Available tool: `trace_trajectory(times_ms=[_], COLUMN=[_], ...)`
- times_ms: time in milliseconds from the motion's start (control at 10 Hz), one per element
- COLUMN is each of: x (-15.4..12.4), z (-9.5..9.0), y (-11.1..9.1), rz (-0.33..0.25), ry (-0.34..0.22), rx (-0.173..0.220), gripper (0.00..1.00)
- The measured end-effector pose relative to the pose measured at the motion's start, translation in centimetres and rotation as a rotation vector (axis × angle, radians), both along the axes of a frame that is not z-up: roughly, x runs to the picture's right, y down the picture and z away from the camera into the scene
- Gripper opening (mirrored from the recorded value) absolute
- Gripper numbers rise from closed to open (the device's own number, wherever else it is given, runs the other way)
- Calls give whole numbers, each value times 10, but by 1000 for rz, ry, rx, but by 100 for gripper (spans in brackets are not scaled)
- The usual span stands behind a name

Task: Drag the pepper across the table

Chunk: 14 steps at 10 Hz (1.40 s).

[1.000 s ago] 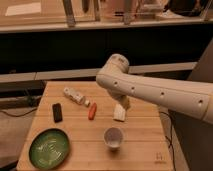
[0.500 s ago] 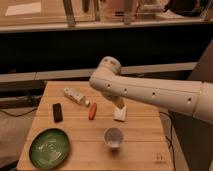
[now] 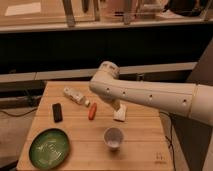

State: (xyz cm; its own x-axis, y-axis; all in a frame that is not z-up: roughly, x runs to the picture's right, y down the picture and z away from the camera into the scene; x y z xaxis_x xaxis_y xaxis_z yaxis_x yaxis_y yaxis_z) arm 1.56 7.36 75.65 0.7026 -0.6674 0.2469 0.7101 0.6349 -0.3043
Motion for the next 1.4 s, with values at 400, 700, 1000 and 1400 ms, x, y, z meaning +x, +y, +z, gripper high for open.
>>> trace_trajectory(times_ms=[400, 700, 1000, 1400], x=[-11, -17, -32, -38], z=[20, 37, 54, 70], y=[11, 17, 27, 37], rz=[-15, -19, -58, -89], ry=[-61, -90, -130, -151], rx=[1, -4, -23, -44], gripper=[80, 80, 80, 80])
